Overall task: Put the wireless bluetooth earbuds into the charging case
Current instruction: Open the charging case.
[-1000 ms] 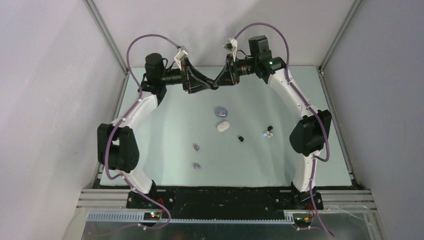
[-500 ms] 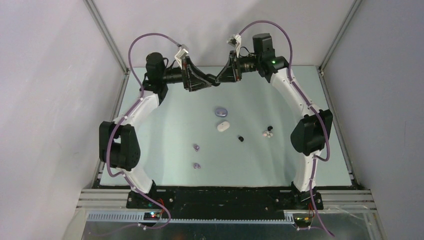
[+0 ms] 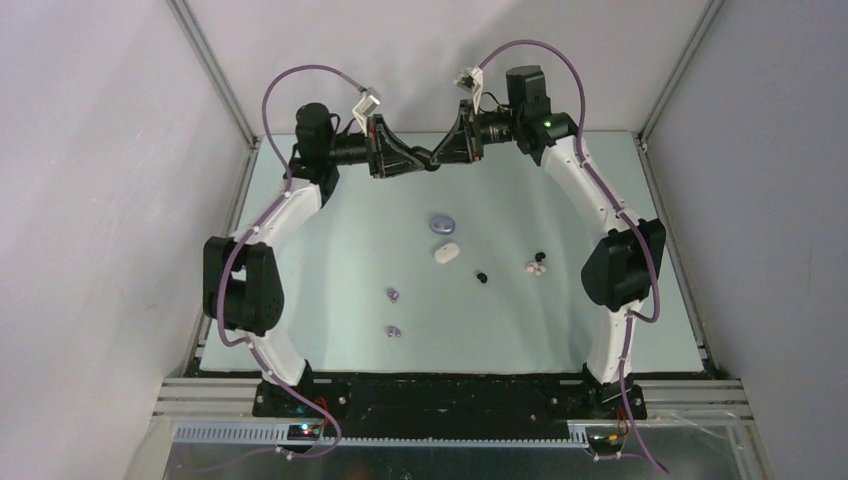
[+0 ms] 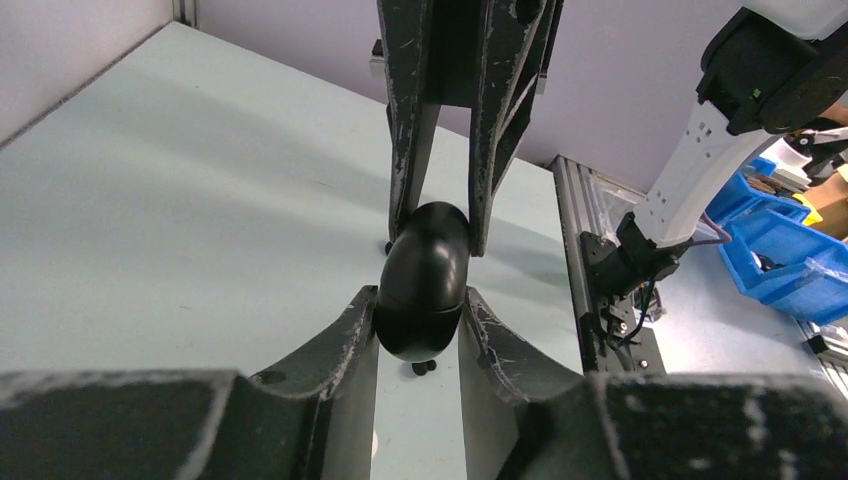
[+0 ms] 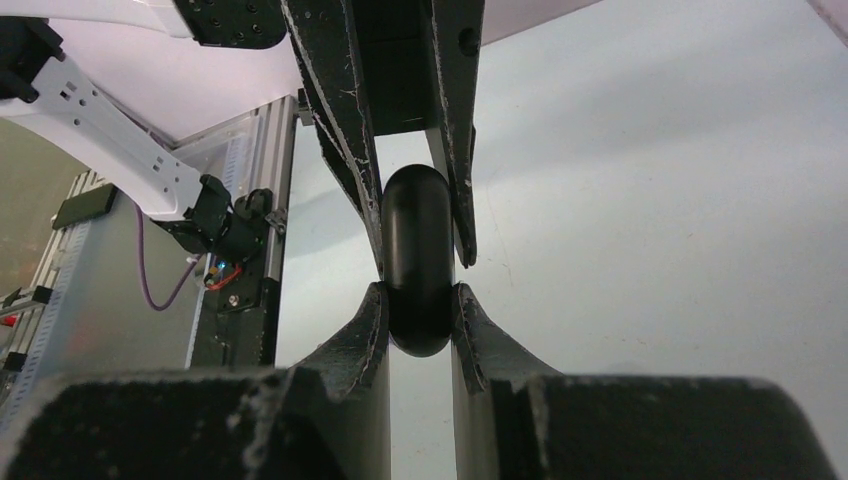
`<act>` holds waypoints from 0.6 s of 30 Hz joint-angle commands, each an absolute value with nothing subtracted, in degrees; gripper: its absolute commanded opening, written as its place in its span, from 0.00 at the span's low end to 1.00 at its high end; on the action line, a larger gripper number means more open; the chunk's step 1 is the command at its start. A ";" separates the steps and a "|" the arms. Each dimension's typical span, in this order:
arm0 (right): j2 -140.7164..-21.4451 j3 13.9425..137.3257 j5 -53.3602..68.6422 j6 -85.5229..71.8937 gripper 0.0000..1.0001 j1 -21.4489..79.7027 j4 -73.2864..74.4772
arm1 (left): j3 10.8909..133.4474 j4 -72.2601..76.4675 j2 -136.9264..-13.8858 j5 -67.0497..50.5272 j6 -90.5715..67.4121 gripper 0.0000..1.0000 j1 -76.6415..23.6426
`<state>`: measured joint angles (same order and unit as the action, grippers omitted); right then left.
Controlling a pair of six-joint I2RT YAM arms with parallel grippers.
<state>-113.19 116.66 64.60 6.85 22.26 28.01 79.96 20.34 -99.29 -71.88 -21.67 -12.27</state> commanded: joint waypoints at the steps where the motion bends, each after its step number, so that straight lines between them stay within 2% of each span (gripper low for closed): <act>1: -111.01 116.70 62.78 6.96 0.26 22.41 26.92 | 82.45 26.11 -99.96 -73.36 -24.98 0.06 -12.77; 3: -111.05 116.78 61.36 8.09 0.37 22.60 27.90 | 82.01 29.72 -100.41 -73.71 -27.74 0.01 -12.78; 7: -111.31 116.92 59.86 8.98 0.46 22.67 28.56 | 81.97 34.87 -101.48 -74.39 -31.25 0.00 -12.75; 18: -113.27 118.55 58.38 -0.10 0.46 20.26 21.48 | 82.62 34.80 -102.09 -75.26 -30.60 0.00 -12.87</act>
<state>-113.16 116.64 59.92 5.34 22.04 27.79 80.09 32.16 -102.43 -72.69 -29.98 -12.32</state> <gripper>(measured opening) 0.462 0.334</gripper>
